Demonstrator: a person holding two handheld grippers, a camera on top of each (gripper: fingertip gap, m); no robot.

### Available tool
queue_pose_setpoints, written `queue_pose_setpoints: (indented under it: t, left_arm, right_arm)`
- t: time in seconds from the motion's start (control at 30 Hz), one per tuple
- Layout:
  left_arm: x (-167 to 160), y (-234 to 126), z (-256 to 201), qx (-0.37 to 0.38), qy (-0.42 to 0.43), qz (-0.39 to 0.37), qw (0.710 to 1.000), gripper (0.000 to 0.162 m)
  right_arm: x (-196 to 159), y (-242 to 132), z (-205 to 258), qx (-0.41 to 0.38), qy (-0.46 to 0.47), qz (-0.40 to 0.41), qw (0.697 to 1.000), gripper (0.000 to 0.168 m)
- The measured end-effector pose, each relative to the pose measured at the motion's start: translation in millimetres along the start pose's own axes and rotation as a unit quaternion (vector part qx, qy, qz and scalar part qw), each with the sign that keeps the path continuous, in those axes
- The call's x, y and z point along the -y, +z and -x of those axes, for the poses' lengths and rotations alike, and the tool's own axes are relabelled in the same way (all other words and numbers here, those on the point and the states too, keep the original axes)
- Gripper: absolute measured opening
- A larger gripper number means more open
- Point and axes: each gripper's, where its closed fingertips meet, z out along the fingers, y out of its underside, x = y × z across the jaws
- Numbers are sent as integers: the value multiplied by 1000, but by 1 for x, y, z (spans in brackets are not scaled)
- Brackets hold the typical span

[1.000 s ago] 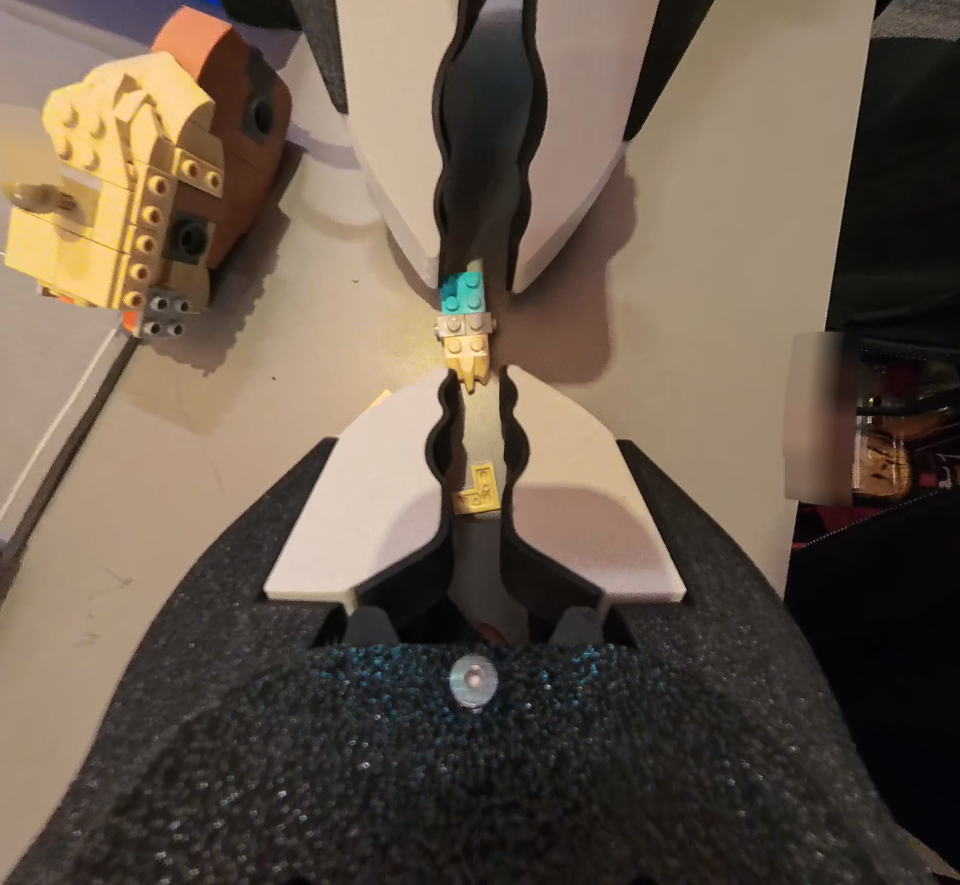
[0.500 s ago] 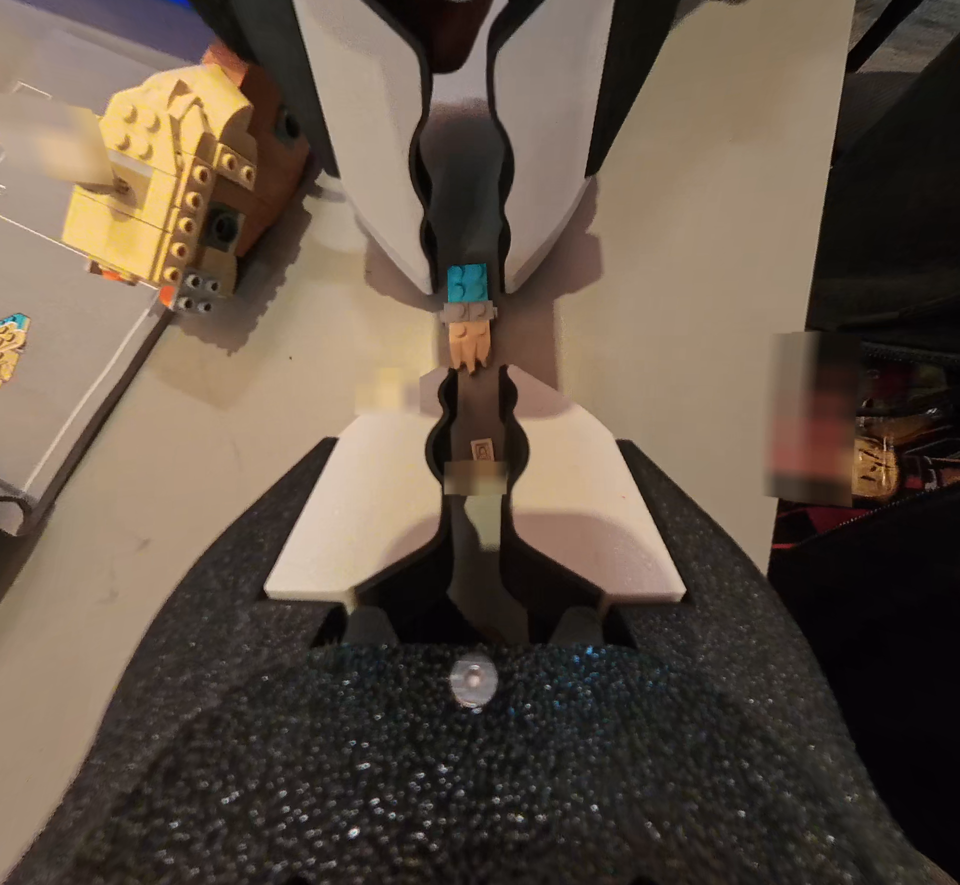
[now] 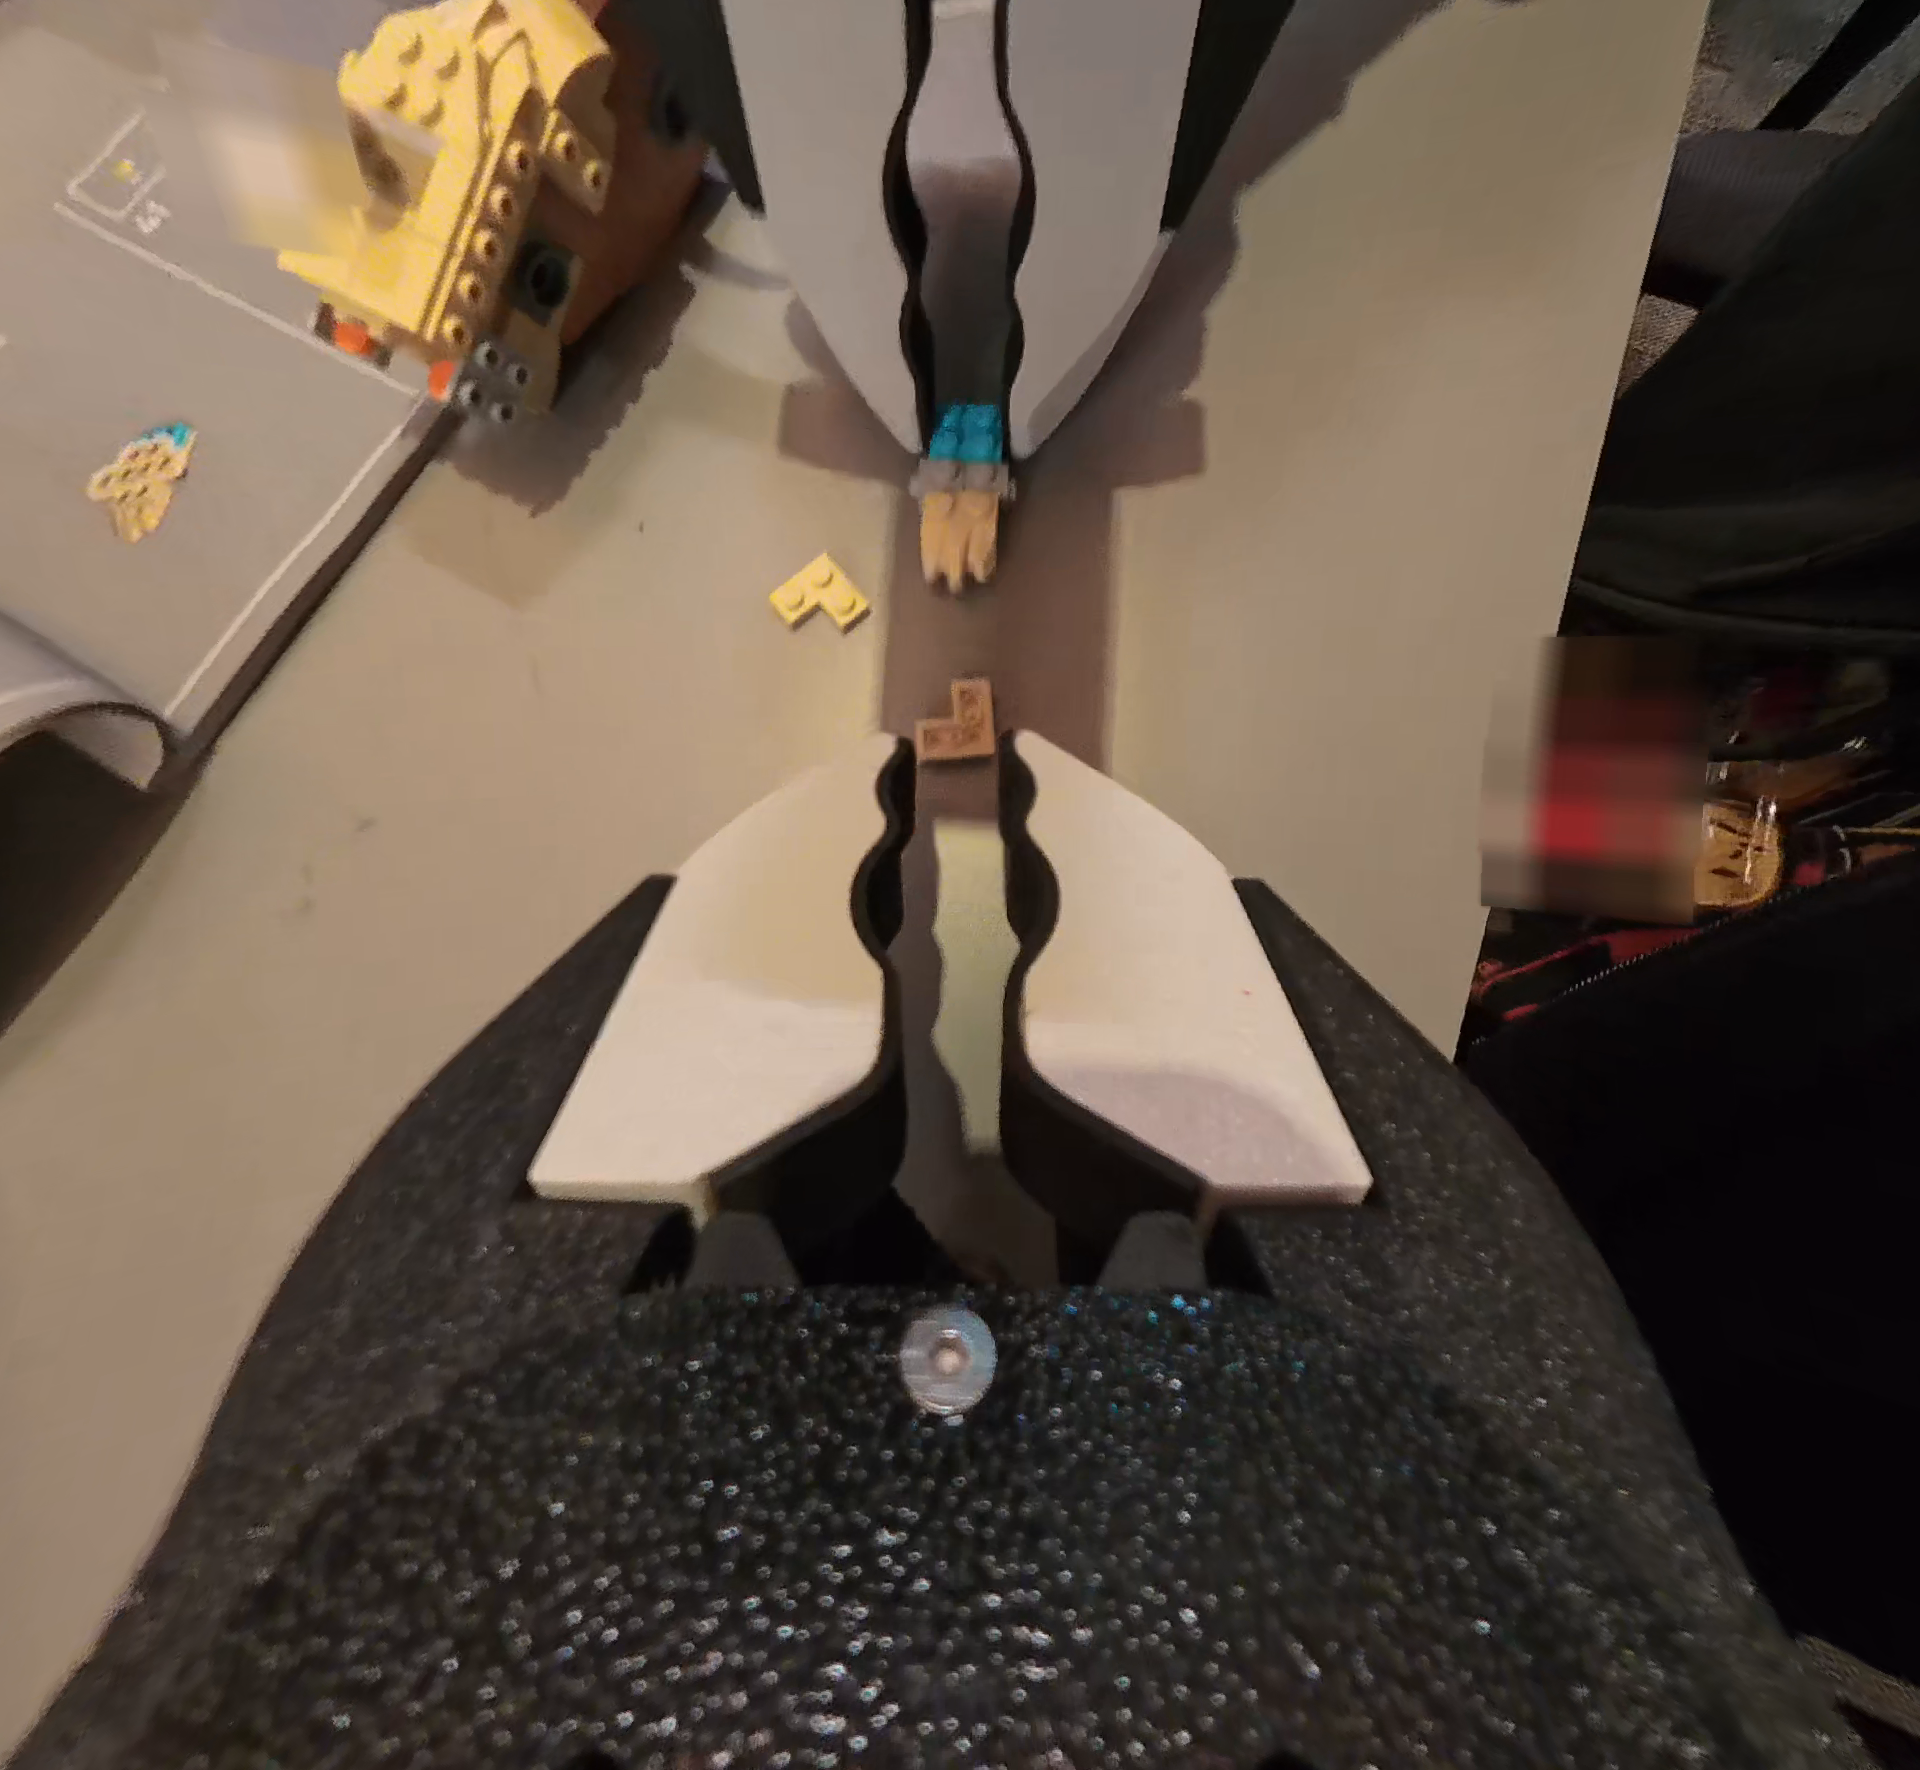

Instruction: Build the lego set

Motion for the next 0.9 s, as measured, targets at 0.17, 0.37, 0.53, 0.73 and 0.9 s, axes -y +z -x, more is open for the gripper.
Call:
queue_pose_setpoints:
  t: [0.17, 0.37, 0.53, 0.73, 0.9]
  left_arm:
    - [-11, 6, 3, -11, -12, 21, 1000, 16]
    - [-13, 19, 3, -31, 13, 43, 999, 18]
    - [-8, 25, 3, -38, 9, 35, 999, 12]
    - [-3, 28, 10, -3, 45, 51, 998, 9]
    - [-7, 26, 13, 18, 21, 100, 995, 9]
  right_arm:
    - [5, -2, -4, -23, 23, -64, 997, 16]
    - [2, -9, -7, -28, 29, -96, 995, 16]
    - [-8, -6, -7, -24, 33, -103, 994, 16]
    - [-11, -6, -8, -33, 33, -122, 991, 16]
    - [-13, -7, -10, -40, 38, -132, 990, 16]
